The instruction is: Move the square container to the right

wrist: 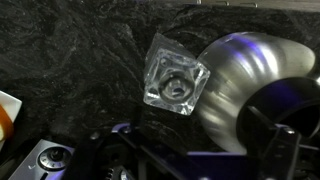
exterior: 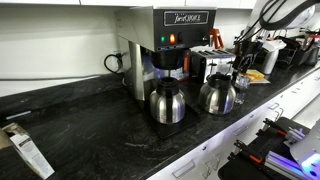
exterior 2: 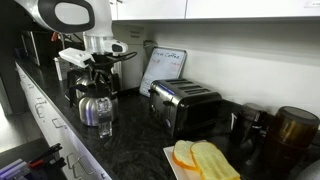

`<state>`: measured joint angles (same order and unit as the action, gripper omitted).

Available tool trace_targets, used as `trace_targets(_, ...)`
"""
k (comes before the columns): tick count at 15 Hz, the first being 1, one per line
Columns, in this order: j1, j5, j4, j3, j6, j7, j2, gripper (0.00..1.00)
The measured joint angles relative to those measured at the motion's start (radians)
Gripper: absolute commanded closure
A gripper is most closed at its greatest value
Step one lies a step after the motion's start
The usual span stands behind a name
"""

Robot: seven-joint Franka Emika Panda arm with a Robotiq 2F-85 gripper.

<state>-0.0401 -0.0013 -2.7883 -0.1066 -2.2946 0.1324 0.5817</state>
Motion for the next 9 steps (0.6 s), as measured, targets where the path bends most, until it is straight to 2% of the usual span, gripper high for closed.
trace_targets(5,0.007,-0.02,-0.001,0.02,0.002,-0.003,-0.015,0.0)
trace_targets(9,0.047,-0.089,-0.001,0.027,0.003,-0.032,-0.016,0.0)
